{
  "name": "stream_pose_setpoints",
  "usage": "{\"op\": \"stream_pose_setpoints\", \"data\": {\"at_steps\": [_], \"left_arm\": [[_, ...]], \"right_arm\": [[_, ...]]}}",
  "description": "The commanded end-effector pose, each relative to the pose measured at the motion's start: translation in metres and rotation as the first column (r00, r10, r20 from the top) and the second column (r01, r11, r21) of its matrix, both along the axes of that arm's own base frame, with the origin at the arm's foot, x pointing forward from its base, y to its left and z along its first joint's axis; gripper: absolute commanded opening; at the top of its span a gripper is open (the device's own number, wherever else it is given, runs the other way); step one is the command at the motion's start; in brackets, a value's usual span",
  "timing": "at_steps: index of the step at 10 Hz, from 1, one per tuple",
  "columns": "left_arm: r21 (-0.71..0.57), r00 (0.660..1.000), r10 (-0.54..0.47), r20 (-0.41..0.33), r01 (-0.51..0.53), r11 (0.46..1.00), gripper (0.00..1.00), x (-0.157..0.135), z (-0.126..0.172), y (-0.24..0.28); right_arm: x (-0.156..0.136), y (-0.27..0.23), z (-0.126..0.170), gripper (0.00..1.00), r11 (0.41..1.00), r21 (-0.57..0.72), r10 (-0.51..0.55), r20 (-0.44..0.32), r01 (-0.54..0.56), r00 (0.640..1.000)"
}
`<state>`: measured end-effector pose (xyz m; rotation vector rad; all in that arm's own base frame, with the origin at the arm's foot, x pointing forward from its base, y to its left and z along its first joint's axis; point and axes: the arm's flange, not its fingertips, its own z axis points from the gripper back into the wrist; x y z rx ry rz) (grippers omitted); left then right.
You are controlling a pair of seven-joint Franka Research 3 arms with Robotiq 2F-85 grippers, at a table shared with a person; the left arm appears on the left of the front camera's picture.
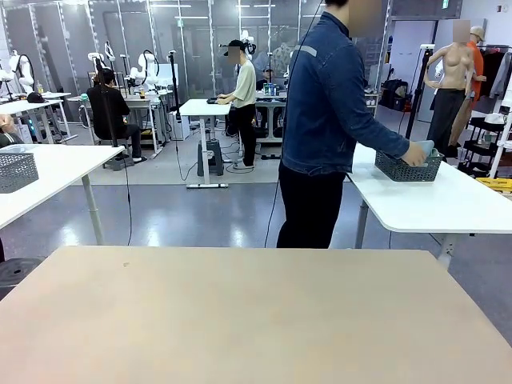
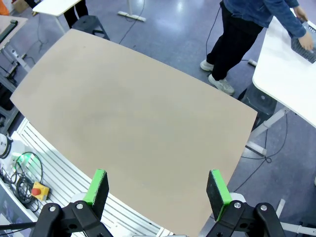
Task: Fold the towels and place them in the basket.
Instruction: When a person lays out a Towel with hook on the table, fold it in half twice.
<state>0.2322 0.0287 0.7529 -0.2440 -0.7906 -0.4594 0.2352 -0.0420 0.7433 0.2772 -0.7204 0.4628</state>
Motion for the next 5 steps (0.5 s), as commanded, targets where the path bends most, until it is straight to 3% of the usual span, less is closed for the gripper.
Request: {"op": "stream_pose_setpoints", "data": {"at_steps": [1, 5], "left_arm": [[-0.001, 1.0, -0.005, -0.001, 0.005, 1.0, 1.0, 0.0012, 0.0003, -0.0008], [-0.001, 1.0, -0.005, -0.001, 0.005, 1.0, 1.0, 0.0012, 0.0003, -0.0008]], "right_arm": [[-0.0012, -0.0004, 0.0002, 1.0, 1.0, 0.002, 0.003, 0.003, -0.003, 1.0], [-0.0012, -0.0004, 0.0002, 1.0, 1.0, 0.002, 0.003, 0.003, -0.003, 1.0]]}}
